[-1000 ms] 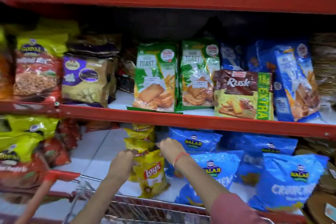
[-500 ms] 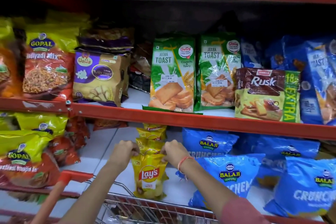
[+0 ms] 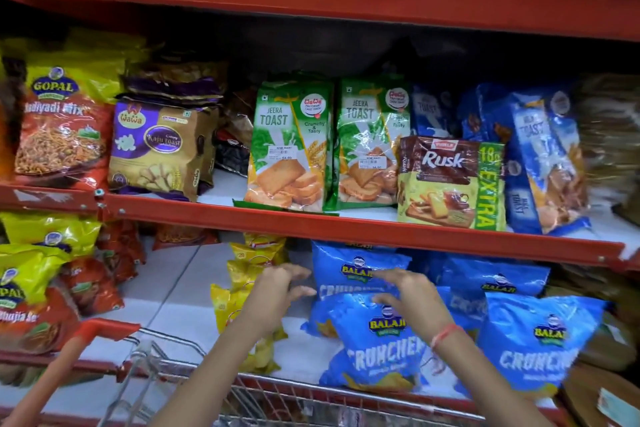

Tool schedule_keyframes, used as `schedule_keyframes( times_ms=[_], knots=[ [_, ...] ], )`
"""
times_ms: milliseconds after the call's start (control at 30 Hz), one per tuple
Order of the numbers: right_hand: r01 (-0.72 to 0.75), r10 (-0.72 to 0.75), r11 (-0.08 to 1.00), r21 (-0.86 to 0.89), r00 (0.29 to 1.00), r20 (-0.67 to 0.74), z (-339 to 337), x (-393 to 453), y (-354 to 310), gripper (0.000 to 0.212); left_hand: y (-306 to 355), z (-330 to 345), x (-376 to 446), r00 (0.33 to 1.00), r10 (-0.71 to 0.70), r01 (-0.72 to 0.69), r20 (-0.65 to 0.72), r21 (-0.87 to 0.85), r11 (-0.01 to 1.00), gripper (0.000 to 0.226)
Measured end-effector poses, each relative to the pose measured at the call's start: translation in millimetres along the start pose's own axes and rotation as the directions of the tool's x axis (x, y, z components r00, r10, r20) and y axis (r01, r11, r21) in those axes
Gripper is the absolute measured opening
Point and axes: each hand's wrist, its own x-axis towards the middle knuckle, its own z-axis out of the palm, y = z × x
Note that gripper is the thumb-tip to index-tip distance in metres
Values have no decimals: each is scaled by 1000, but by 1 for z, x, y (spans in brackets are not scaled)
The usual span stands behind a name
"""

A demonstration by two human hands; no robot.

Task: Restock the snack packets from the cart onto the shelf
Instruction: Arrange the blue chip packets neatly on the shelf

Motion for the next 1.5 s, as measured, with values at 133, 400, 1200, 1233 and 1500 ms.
schedule_keyframes(
  times_ms=[133,400,1200,1233,1500],
  knots=[
    [-96,100,992,-80,994,38,-24,-9,45,47,21,30,12,993,-43,34,110,84,996,46],
    [-112,108,987,-118,993,-35,-17,-12,70,25,19,45,21,976,-139,60,167,407,911,22],
    [-152,175,984,90,904,-390,-77,-70,185,24,173,146,37,989,136,-140,60,88,986,25],
    [-199,208,978,65,902,-377,-82,-74,198,25,182,160,43,988,134,-141,76,86,986,27],
    [-288,223,921,-263,942,-250,-83,-56,314,44,216,227,69,991,-31,42,129,-84,996,26]
  ],
)
